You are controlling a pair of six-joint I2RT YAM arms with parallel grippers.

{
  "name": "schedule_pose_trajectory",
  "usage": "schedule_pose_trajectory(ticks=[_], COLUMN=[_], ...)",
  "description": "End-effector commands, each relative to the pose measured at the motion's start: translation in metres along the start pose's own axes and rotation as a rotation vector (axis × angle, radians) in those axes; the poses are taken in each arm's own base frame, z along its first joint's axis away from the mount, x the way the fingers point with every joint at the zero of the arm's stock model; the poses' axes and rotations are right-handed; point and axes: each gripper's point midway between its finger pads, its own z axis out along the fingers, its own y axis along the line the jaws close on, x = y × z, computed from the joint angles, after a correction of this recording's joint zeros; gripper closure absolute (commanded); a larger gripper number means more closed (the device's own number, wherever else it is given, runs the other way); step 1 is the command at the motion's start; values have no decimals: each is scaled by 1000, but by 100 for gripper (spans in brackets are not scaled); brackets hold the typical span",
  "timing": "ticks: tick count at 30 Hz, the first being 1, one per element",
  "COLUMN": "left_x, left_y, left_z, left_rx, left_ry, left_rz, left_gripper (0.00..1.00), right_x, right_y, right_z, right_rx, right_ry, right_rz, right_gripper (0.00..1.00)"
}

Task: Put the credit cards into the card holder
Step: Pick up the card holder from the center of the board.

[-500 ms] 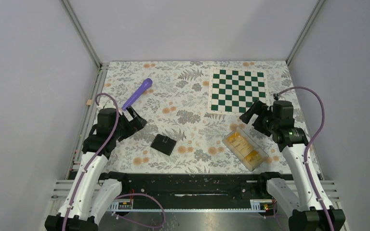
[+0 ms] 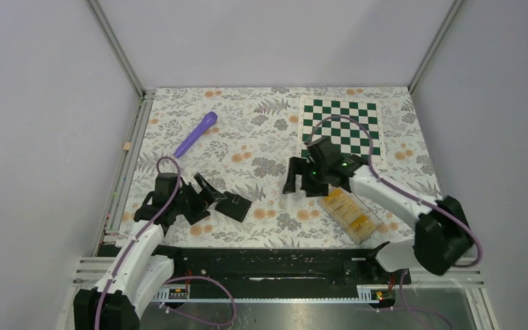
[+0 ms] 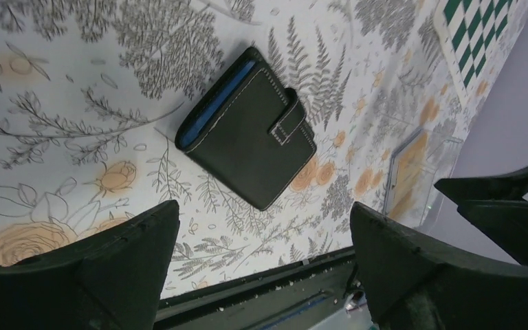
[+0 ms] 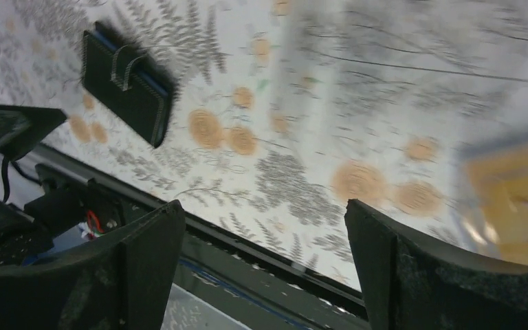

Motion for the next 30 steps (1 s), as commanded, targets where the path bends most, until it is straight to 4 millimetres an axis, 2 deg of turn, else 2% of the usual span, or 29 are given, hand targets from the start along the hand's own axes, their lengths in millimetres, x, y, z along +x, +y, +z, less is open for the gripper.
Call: schedule_pose_trajectory(ticks=[1, 5, 9, 13, 17, 22, 26, 30], left_x=[5, 13, 18, 22, 20, 13, 11, 14], left_y=[-15, 6, 17, 30, 34, 25, 9, -7], left_z=[8, 15, 23, 35, 45, 55, 63, 69], left_rx=[90, -7, -52, -105, -122, -105, -81, -79], left_ry=[48, 75, 100, 129, 146, 169, 204, 245], left_rz=[-68, -142, -185, -209, -213, -164, -103, -29], left_gripper=[8, 11, 14, 17, 22, 30, 36, 38], right_x=[0, 2, 9, 21, 38, 60, 74, 90], right_y=[73, 116, 145, 157, 164, 163, 167, 158], right_z=[26, 61, 91, 119, 137, 140, 122, 108], right_rx=[-145, -207, -242, -244, -256, -272, -337, -372], right_ry=[67, 157, 239, 302, 365, 428, 449, 461], right_rz=[-35, -37, -34, -19, 4, 22, 47, 99], right_gripper=[8, 12, 16, 21, 32, 44, 50, 50])
